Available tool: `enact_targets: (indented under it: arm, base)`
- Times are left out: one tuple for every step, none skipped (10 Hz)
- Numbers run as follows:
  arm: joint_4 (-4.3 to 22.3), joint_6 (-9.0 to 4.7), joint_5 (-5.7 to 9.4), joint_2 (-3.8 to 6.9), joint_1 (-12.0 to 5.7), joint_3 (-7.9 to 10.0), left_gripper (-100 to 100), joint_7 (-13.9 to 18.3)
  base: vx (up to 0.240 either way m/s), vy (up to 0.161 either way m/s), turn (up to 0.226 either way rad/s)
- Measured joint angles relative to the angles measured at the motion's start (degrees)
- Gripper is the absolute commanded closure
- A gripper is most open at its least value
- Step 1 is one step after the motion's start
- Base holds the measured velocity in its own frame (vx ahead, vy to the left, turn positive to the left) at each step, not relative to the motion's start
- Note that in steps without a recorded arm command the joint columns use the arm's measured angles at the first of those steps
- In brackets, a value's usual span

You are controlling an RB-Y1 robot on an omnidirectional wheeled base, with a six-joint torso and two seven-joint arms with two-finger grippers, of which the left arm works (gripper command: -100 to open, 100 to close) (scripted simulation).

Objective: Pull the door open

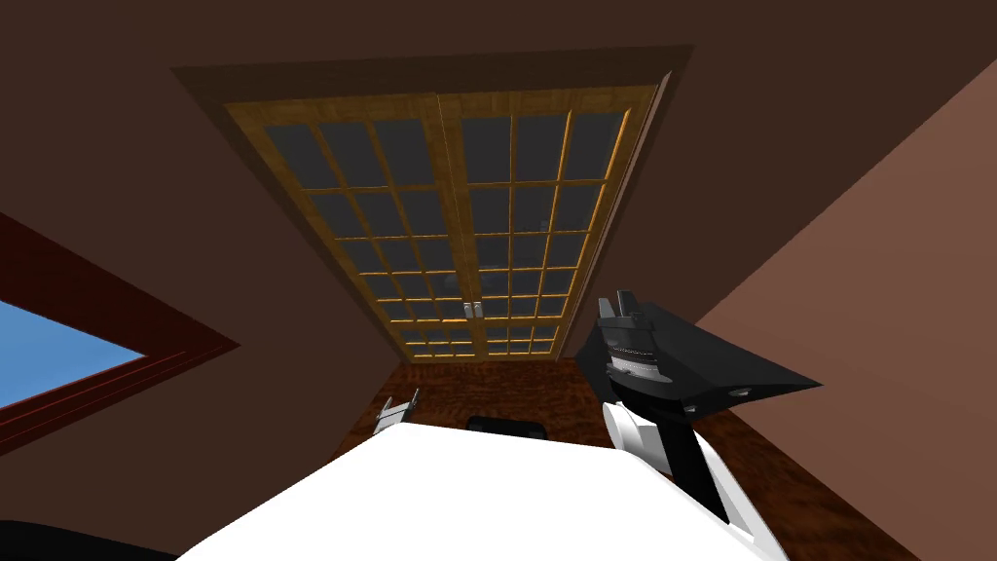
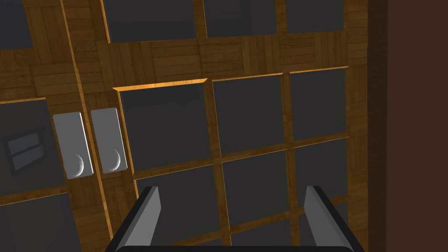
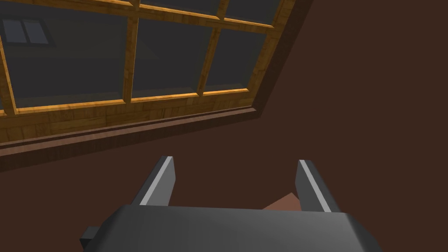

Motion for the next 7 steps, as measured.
enact_targets:
  arm:
    - [2.09,-0.36,0.54,-0.04,-0.93,1.09,-100,-0.92]
    - [2.23,-0.16,0.98,-0.52,-1.41,1.96,-100,-1.76]
    - [2.35,0.21,1.34,-0.83,-2.37,2.58,-100,-2.39]
    - [1.99,0.53,1.51,-1.31,-3.04,2.84,-100,-2.86]
    - [2.15,0.45,1.62,-1.63,-3.81,2.98,-100,-3.22]
    - [0.70,0.95,1.62,-2.19,-3.97,2.88,-100,-3.36]
    - [0.43,1.44,1.66,-2.34,-5.03,2.86,-100,-3.51]
  base:
    - [0.044,0.064,-0.216]
    - [0.105,0.051,-0.250]
    - [0.154,0.066,-0.151]
    - [0.169,0.088,-0.098]
    - [0.183,0.046,-0.147]
    - [0.166,0.022,-0.107]
    - [0.147,0.037,-0.102]
